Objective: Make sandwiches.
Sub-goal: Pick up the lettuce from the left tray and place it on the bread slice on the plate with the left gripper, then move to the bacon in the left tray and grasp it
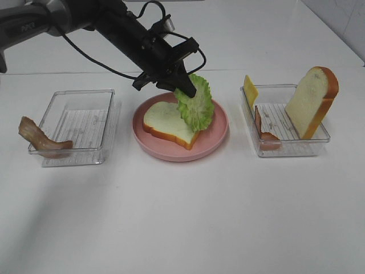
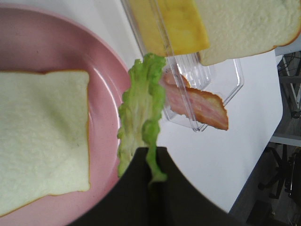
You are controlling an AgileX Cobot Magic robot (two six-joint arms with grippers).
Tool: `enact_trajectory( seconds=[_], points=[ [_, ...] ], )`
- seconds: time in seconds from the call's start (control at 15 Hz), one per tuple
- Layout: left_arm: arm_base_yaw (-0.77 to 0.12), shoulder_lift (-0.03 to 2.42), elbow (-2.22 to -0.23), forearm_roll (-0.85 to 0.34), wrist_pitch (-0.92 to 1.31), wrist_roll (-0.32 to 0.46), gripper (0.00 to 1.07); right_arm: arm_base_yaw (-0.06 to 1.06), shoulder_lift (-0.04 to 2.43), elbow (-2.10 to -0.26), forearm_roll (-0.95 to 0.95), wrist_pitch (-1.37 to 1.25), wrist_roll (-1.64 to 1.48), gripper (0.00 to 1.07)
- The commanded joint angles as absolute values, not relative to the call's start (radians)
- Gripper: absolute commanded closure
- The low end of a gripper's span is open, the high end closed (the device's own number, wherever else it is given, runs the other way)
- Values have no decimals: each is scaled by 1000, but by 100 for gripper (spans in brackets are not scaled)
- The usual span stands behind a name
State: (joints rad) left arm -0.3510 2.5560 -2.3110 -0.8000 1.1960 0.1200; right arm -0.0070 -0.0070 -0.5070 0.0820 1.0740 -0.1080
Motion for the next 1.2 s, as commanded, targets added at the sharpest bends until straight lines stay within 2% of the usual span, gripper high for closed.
enact_trajectory(
  seconds=[0.07, 0.27, 0.4, 0.47, 0.53, 0.6, 0.67, 0.93, 1.13, 1.2],
  points=[
    [-354, 2565, -2313, -699, 1194, 63, 107, -11, -16, -506, 84, 1063, -114, 34],
    [-354, 2565, -2313, -575, 1195, 42, 107, -11, -16, -506, 84, 1063, -114, 34],
    [-354, 2565, -2313, -559, 1191, 43, 103, -11, -16, -506, 84, 1063, -114, 34],
    [-354, 2565, -2313, -559, 1168, 47, 73, -11, -16, -506, 84, 1063, -114, 34],
    [-354, 2565, -2313, -559, 1168, 47, 73, -11, -16, -506, 84, 1063, -114, 34],
    [-354, 2564, -2313, -561, 1161, 54, 34, -11, -16, -506, 84, 1063, -114, 34],
    [-354, 2560, -2313, -561, 1162, 64, 22, -11, -16, -506, 84, 1063, -114, 34],
    [-307, 2508, -2316, -528, 1174, 63, 22, -11, -16, -506, 84, 1063, -114, 34],
    [-236, 2440, -2325, -498, 1250, 15, 23, -11, -16, -506, 84, 1063, -114, 34],
    [-236, 2440, -2325, -498, 1250, 15, 23, -11, -16, -506, 84, 1063, -114, 34]
  ],
)
